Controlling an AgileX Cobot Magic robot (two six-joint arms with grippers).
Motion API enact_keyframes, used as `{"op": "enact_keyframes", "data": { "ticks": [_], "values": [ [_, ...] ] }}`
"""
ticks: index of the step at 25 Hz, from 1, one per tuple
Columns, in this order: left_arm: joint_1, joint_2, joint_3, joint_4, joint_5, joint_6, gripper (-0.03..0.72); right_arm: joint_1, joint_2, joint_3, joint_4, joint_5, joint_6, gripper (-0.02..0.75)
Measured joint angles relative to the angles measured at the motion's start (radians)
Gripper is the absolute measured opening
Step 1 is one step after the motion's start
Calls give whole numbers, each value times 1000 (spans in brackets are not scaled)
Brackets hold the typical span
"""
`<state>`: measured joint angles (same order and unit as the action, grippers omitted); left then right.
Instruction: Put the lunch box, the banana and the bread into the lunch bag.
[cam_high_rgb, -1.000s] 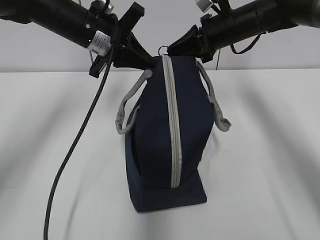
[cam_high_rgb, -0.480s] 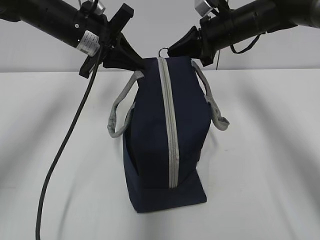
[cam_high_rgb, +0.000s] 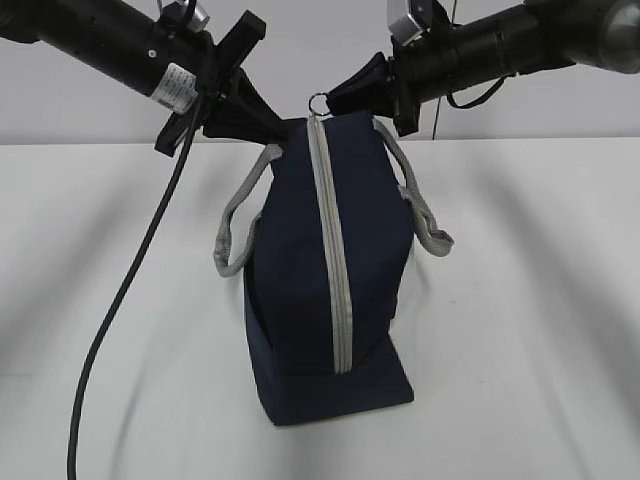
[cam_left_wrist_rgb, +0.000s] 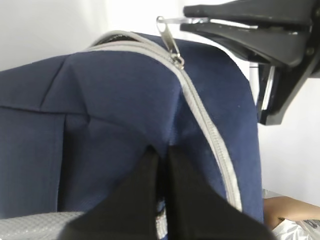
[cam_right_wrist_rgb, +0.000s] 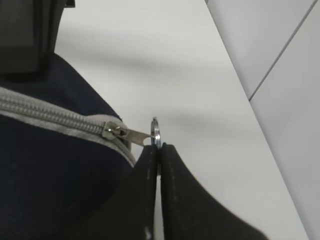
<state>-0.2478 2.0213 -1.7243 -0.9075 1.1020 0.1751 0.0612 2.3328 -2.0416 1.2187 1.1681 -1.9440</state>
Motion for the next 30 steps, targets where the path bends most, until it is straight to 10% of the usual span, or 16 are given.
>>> {"op": "enact_keyframes", "data": {
  "ticks": [30],
  "values": [
    [-13, 2, 0, 16, -30, 86, 7, -11, 198, -123, 76, 63, 87, 0]
  ]
}}
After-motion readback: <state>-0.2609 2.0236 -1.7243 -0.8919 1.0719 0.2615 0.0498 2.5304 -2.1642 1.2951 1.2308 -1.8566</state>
